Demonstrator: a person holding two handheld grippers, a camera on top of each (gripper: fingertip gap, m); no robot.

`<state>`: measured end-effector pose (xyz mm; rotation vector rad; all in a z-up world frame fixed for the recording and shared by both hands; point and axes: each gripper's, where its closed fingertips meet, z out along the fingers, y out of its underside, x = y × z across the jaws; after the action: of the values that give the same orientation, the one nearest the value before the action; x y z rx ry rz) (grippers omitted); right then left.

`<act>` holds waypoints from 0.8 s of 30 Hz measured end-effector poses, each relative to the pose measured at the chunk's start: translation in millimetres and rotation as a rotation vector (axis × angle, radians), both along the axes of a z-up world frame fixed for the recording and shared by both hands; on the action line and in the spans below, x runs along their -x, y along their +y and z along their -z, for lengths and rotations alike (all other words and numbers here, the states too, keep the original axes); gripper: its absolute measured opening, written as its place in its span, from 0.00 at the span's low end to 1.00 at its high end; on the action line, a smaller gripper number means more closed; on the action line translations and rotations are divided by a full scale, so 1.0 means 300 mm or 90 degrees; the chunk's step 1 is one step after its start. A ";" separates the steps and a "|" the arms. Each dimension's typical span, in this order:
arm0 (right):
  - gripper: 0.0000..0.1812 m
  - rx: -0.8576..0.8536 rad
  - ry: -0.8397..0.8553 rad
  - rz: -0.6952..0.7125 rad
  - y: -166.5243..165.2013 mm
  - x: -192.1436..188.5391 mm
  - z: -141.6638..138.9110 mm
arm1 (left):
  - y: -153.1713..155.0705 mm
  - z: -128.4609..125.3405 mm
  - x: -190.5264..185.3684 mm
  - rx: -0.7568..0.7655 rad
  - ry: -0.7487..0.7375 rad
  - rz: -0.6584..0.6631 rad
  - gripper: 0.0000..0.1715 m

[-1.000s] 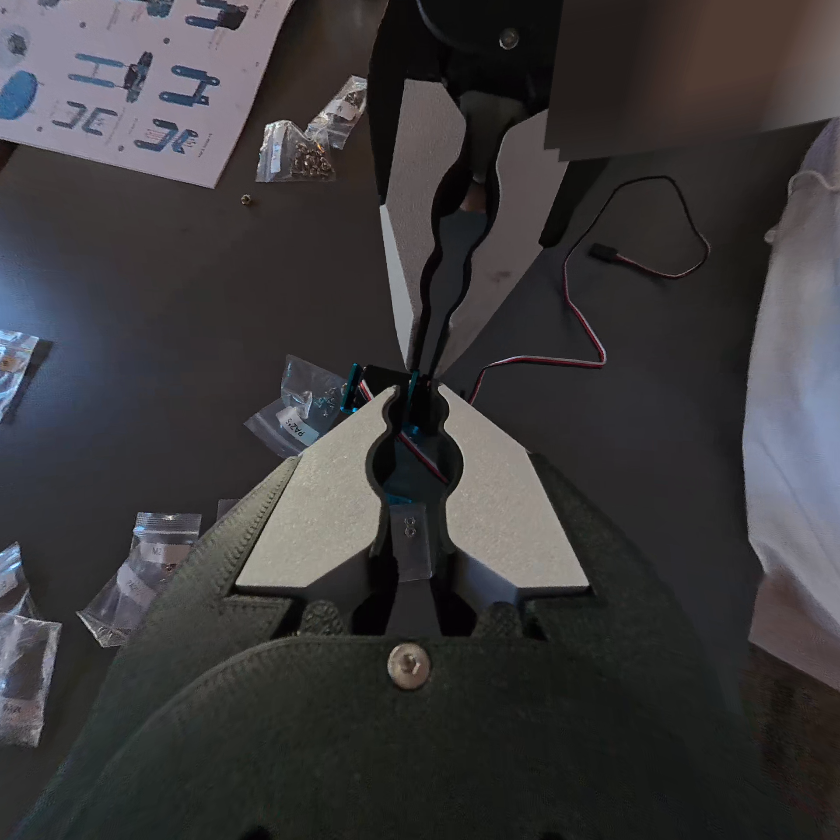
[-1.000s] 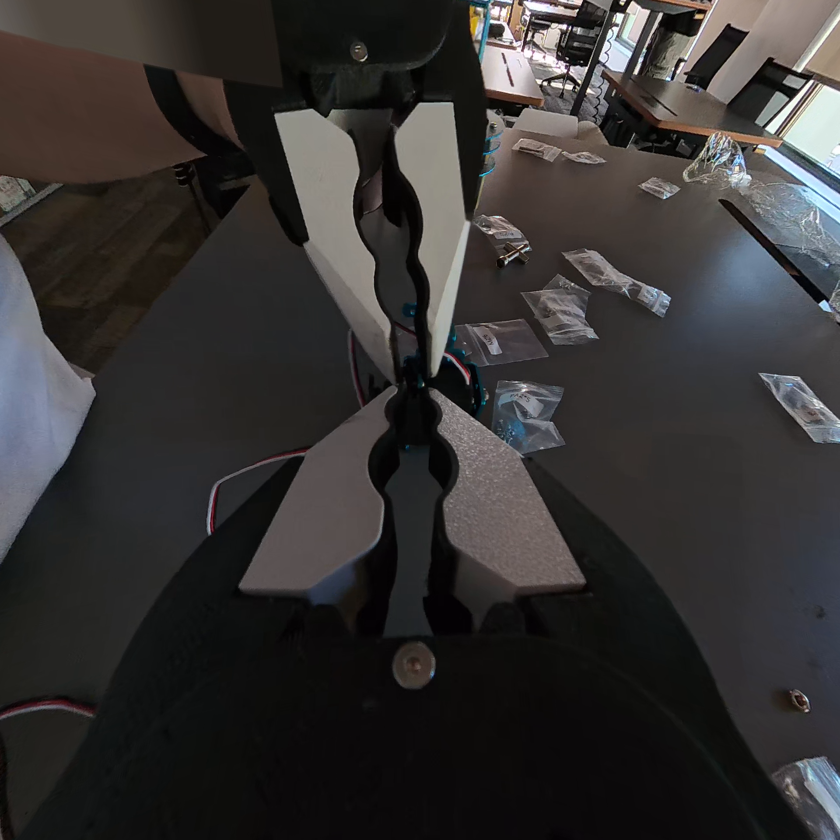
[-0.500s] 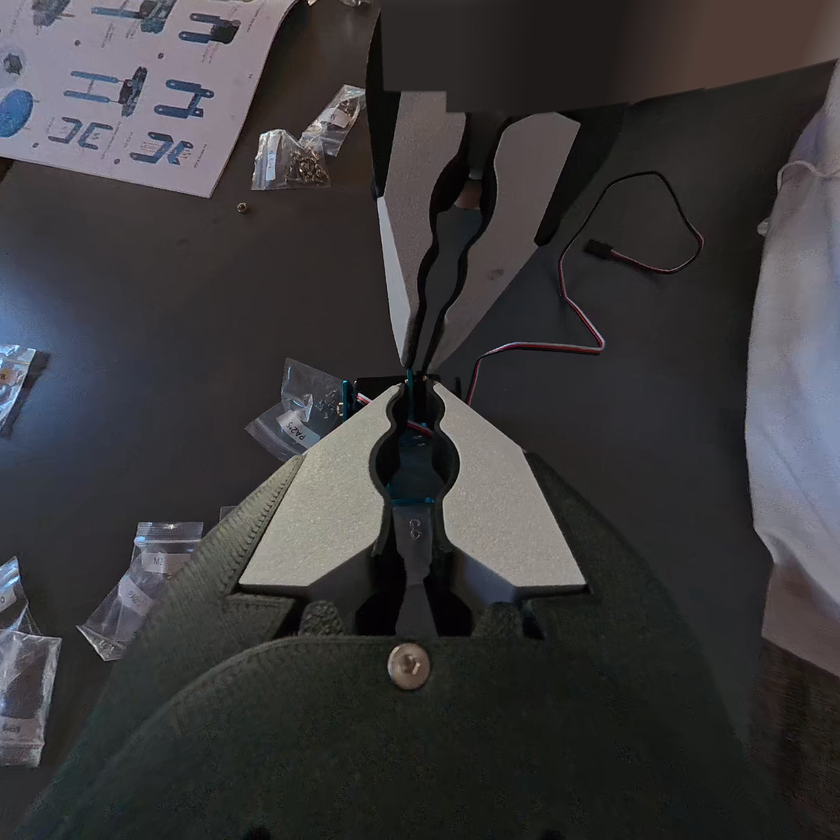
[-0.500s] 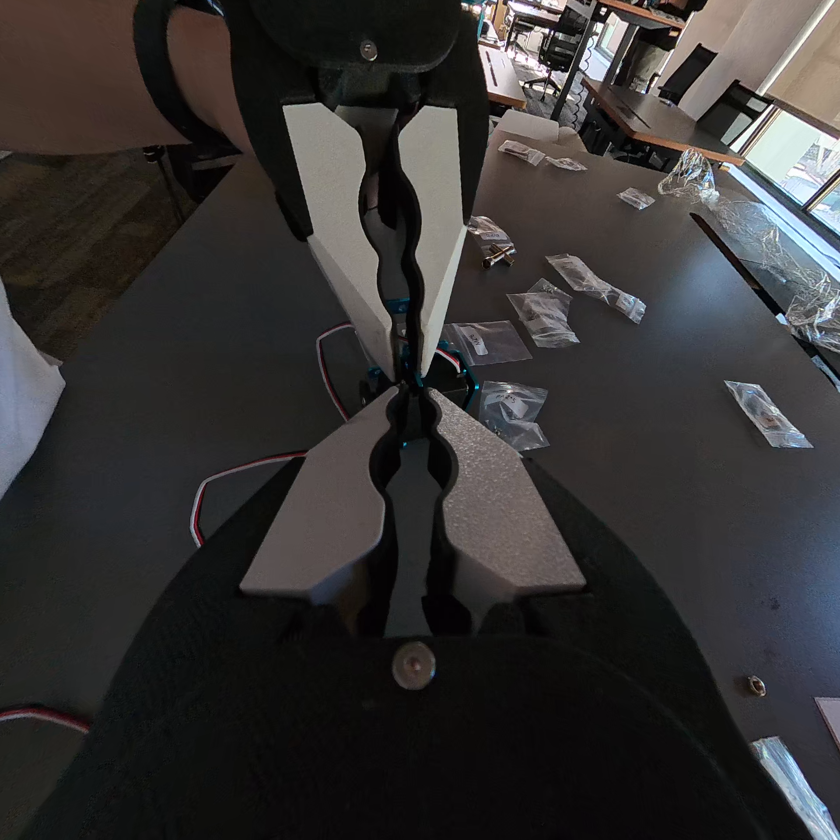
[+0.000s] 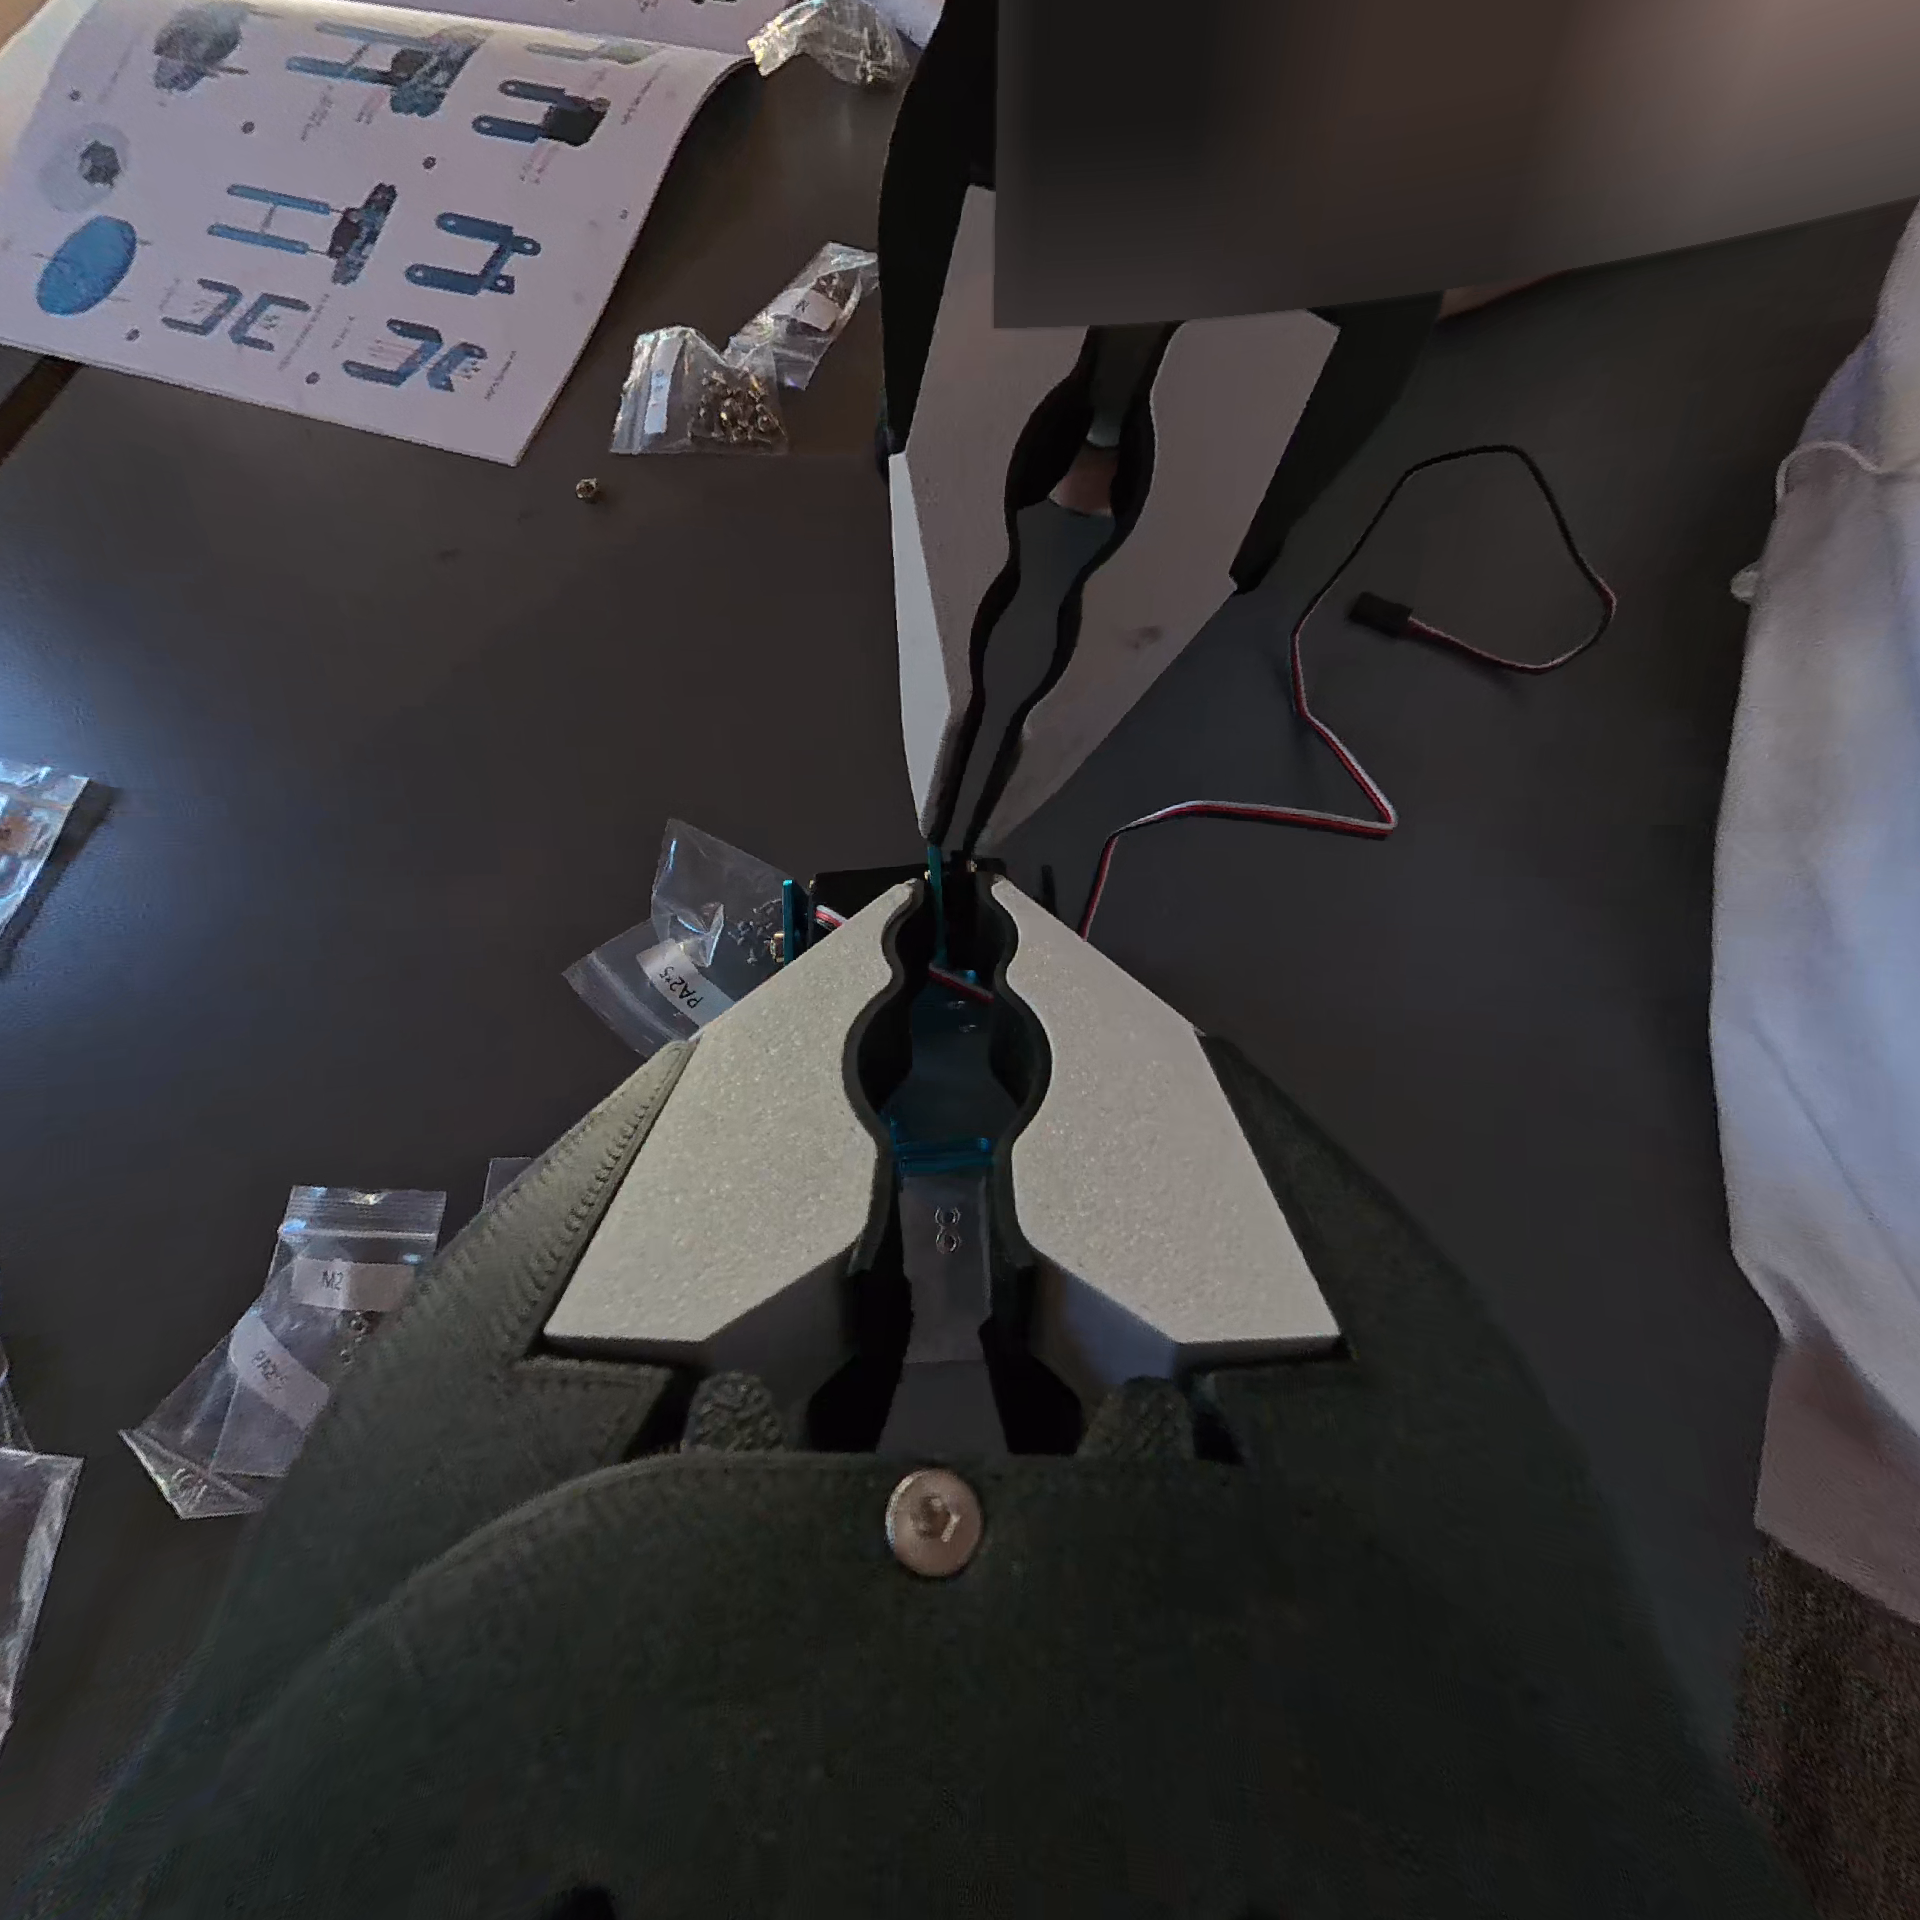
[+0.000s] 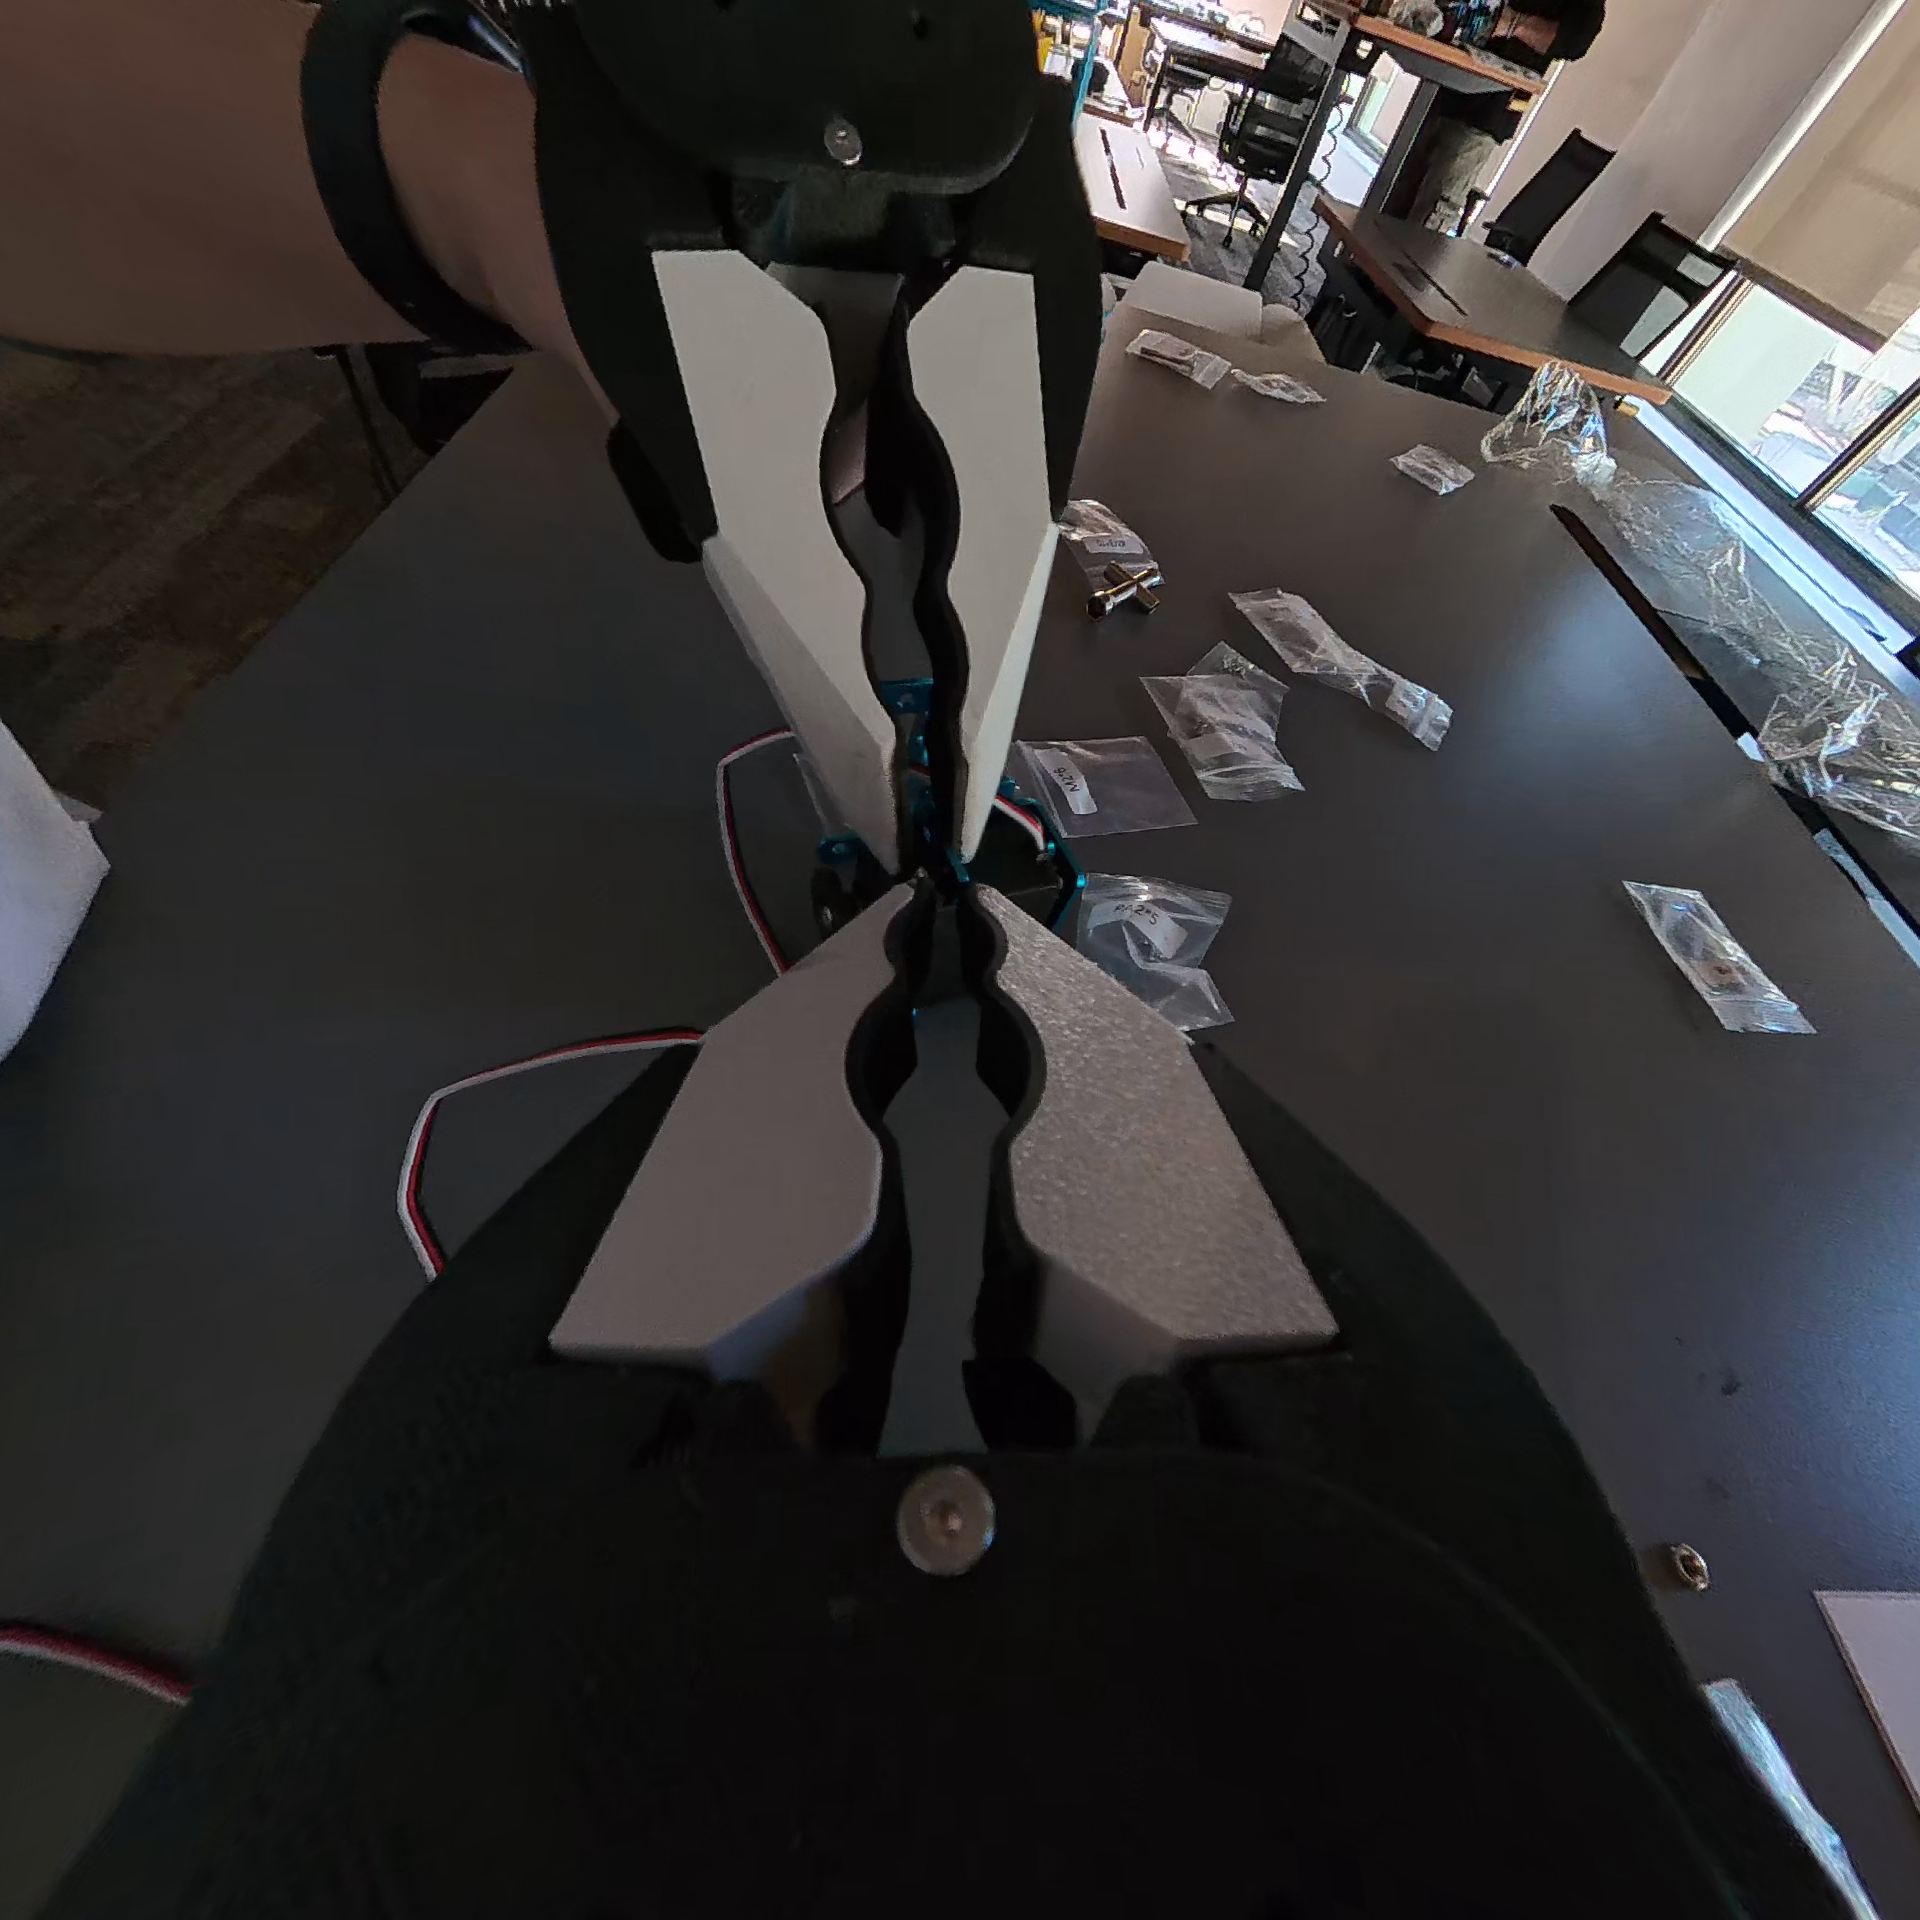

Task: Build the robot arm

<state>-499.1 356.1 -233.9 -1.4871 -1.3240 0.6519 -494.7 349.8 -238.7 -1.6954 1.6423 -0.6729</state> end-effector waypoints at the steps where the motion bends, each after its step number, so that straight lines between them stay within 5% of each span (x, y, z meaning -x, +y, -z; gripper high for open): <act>1: 0.02 -0.001 -0.001 0.002 0.001 -0.001 0.000 | 0.003 0.001 -0.001 -0.003 0.000 -0.009 0.05; 9: 0.00 -0.092 -0.052 -0.017 -0.016 0.008 0.001 | 0.010 0.004 0.009 -0.029 -0.005 -0.026 0.05; 14: 0.09 0.009 -0.003 -0.038 -0.004 -0.004 -0.002 | 0.000 0.003 0.015 -0.031 -0.017 0.008 0.05; 24: 0.08 0.097 0.024 -0.066 0.002 0.006 0.010 | 0.003 0.000 0.015 -0.005 -0.023 0.004 0.10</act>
<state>-500.9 356.8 -237.0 -1.5267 -1.3546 0.8594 -499.3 350.8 -238.7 -1.6637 1.6235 -0.6952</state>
